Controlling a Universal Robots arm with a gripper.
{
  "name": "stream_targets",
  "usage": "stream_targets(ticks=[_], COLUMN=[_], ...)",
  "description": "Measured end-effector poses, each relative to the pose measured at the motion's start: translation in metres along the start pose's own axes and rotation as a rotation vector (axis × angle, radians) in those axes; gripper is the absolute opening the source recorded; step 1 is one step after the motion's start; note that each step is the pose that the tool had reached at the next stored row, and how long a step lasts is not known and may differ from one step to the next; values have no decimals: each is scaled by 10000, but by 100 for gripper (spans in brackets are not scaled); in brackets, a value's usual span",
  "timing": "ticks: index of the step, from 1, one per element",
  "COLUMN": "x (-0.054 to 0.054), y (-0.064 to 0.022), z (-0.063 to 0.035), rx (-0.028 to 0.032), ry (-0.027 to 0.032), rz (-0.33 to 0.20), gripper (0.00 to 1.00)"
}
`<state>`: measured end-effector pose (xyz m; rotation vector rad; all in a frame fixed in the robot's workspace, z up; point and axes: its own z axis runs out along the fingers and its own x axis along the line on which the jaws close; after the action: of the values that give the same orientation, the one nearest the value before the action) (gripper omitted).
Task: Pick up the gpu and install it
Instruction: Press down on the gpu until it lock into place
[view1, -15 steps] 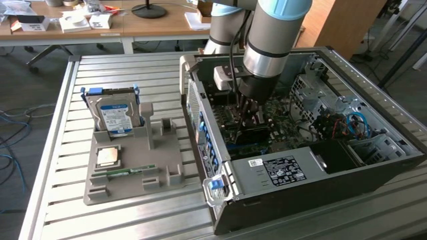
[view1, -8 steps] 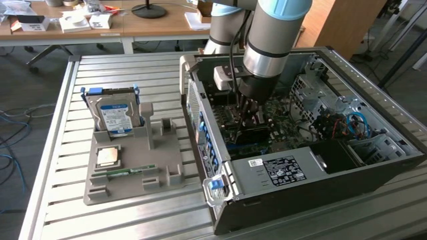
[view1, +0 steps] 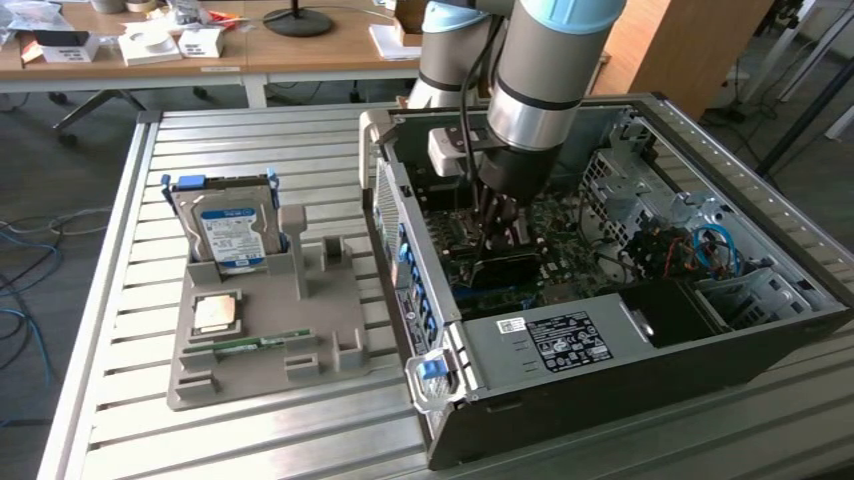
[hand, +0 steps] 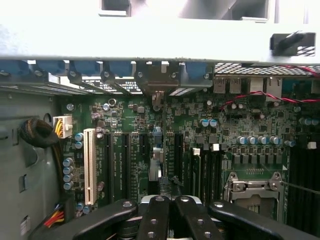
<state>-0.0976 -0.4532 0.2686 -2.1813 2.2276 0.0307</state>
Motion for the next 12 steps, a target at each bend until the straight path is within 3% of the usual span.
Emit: stream_targets(ticks=[8,12], x=[-5,-9], y=[-1,-1], z=[-161,-290], rx=[-1,-1], ry=[0,1], rz=[-1,0], gripper=[11,11])
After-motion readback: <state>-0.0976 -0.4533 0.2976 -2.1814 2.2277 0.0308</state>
